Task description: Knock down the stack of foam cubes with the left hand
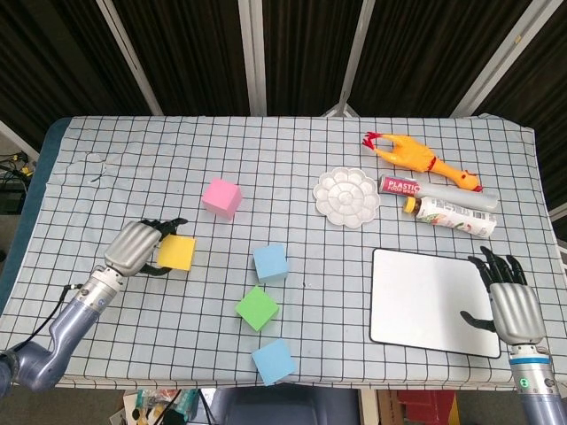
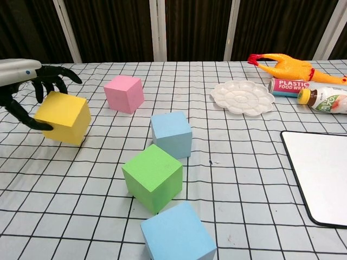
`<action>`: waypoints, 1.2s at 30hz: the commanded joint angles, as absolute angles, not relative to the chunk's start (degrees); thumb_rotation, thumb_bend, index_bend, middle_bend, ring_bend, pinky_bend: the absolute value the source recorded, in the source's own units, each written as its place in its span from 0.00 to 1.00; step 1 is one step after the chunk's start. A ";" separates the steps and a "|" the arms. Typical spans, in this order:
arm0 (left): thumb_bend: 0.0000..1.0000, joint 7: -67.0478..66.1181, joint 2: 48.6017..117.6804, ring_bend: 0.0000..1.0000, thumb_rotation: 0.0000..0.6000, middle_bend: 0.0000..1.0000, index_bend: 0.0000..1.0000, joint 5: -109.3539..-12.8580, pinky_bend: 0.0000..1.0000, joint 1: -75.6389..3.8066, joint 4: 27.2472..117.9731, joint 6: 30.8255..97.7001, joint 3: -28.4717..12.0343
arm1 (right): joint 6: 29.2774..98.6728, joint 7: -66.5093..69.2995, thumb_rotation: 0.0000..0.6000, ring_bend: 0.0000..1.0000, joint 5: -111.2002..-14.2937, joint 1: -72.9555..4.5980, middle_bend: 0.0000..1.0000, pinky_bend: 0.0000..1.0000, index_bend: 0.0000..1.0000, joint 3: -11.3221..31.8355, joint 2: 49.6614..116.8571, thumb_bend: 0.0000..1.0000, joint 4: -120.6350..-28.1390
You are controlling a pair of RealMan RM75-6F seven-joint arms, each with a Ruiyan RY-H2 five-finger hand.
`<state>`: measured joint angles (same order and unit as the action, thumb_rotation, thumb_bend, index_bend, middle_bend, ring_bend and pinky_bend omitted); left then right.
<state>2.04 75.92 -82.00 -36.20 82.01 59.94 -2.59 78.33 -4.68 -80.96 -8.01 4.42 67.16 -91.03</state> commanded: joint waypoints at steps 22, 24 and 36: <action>0.06 -4.42 55.72 0.00 1.00 0.00 0.04 -86.56 0.06 -18.01 100.12 83.80 2.25 | 78.95 -5.68 1.00 0.13 -82.22 -8.11 0.07 0.06 0.18 3.93 67.88 0.03 -91.11; 0.07 -9.99 58.58 0.00 1.00 0.00 0.04 -84.51 0.06 -14.78 97.82 87.45 2.26 | 79.43 -5.53 1.00 0.13 -82.78 -8.06 0.07 0.06 0.18 3.88 67.99 0.03 -90.93; 0.08 -11.10 68.21 0.00 1.00 0.00 0.05 -82.76 0.06 -9.33 88.43 92.02 0.69 | 84.62 -4.48 1.00 0.13 -87.16 -7.16 0.07 0.06 0.18 3.91 68.72 0.03 -88.99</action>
